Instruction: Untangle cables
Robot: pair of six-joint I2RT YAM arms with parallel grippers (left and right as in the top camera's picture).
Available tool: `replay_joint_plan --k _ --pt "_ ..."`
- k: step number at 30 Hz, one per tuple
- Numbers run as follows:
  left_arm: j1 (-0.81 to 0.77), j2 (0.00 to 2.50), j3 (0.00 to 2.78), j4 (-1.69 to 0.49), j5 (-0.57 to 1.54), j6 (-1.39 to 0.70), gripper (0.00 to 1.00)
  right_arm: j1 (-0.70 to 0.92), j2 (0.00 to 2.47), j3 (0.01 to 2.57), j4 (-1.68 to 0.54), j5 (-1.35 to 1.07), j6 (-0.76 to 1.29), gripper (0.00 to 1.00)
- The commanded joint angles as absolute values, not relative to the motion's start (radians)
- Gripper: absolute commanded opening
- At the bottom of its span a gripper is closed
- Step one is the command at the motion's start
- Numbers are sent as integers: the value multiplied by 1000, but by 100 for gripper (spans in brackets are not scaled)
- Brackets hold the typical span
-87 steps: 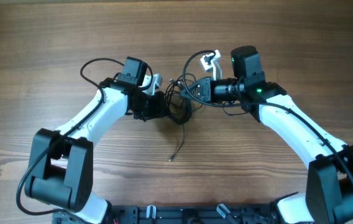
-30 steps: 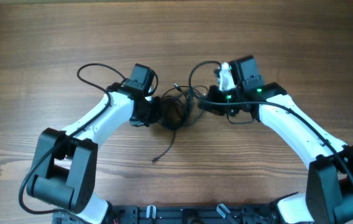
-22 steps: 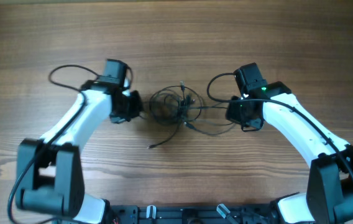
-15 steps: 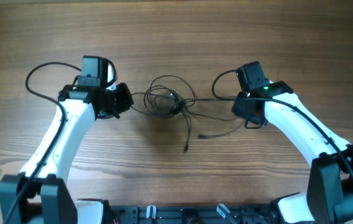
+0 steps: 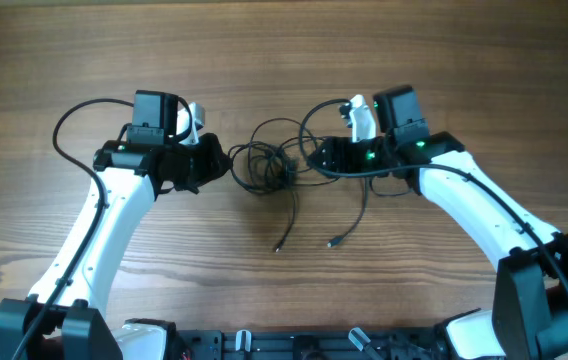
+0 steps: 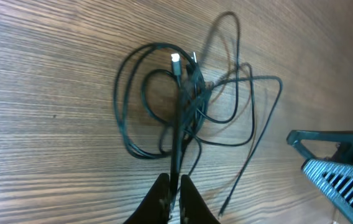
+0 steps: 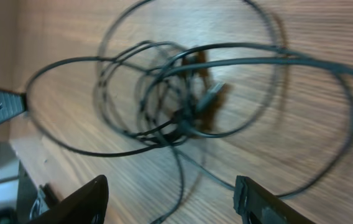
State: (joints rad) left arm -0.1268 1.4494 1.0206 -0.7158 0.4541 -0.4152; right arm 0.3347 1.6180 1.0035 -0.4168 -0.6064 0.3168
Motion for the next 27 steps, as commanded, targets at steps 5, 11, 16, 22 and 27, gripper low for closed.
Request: replay_joint_plan --k 5,11,16,22,27 --pt "-189 1445 1013 -715 401 -400 80 409 1630 1008 -413 -514 373 65" --pt "-274 1545 1013 -711 350 -401 79 408 1630 1008 -454 -386 461 64" --pt "-321 1671 1013 -627 350 -411 77 408 1630 1008 -540 -247 530 64" --pt "-350 1738 1013 -442 324 -397 67 408 1630 1008 -541 -248 530 65" --pt "-374 1784 1013 -418 176 -397 56 408 1630 1008 -541 -248 530 65"
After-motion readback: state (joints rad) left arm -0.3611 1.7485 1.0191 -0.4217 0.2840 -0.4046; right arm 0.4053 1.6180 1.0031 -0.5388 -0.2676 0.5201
